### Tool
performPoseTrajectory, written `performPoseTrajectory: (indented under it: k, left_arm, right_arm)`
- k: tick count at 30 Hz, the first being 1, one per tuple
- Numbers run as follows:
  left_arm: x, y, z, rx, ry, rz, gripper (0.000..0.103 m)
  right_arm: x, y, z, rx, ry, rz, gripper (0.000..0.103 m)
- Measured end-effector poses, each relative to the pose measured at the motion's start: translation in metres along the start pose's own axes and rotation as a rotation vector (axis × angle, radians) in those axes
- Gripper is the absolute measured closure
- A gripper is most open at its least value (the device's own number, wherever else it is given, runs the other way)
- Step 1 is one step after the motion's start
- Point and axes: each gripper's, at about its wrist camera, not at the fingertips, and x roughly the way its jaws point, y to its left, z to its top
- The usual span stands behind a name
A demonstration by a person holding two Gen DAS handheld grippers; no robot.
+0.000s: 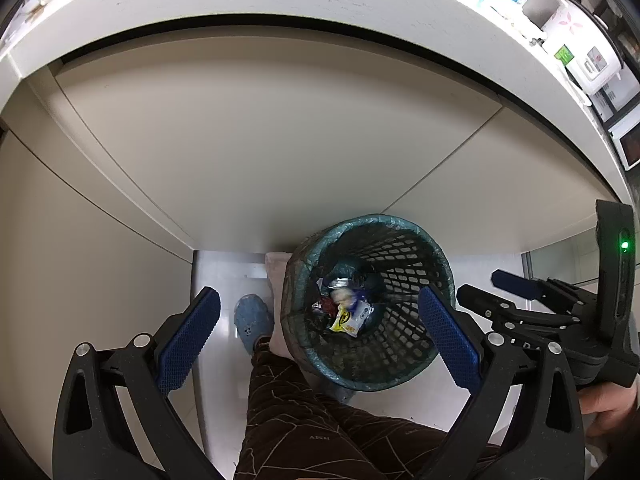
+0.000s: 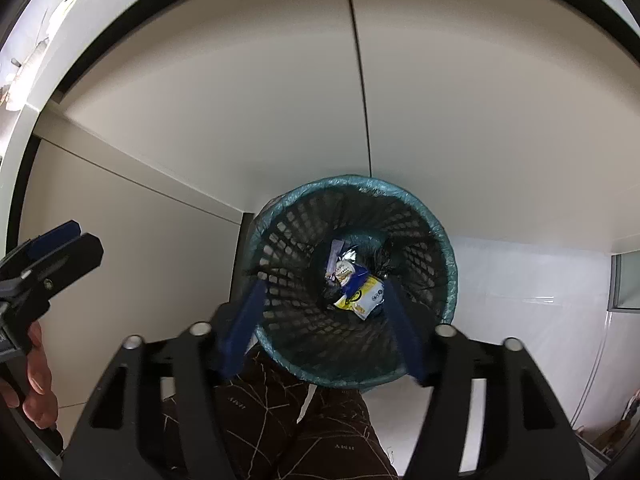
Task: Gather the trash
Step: 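Raise both tools back over the counter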
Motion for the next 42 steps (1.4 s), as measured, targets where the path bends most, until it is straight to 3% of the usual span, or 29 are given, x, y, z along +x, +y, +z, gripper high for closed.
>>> performPoseTrajectory:
  k: [4, 7, 13, 25, 31, 42]
  left_arm:
    - [-0.003, -0.004, 0.002, -0.001, -0.003, 0.017, 0.006]
    - [-0.011, -0.008, 0.005, 0.001, -0.018, 0.009, 0.006]
    - [-0.038, -0.028, 0.02, 0.041, -0.084, 0.001, 0.006]
    - [-0.086, -0.082, 0.079, 0.11, -0.181, -0.04, 0.006]
    - [-0.098, -0.101, 0.113, 0.112, -0.199, -0.051, 0.006]
    - [-0.092, -0.138, 0.166, 0.144, -0.204, -0.067, 0.006]
  right_arm:
    - [-0.01, -0.004, 0.001, 0.02, -0.023, -0.013, 0.016]
    - [-0.027, -0.011, 0.003, 0.036, -0.055, -0.023, 0.008]
    - [-0.069, -0.031, 0.011, 0.091, -0.15, -0.02, 0.008]
    - [-0.172, -0.067, 0.065, 0.129, -0.378, -0.126, 0.008]
    - [-0.203, -0.087, 0.096, 0.149, -0.417, -0.203, 0.008]
    - [-0.227, -0.125, 0.149, 0.197, -0.468, -0.239, 0.008]
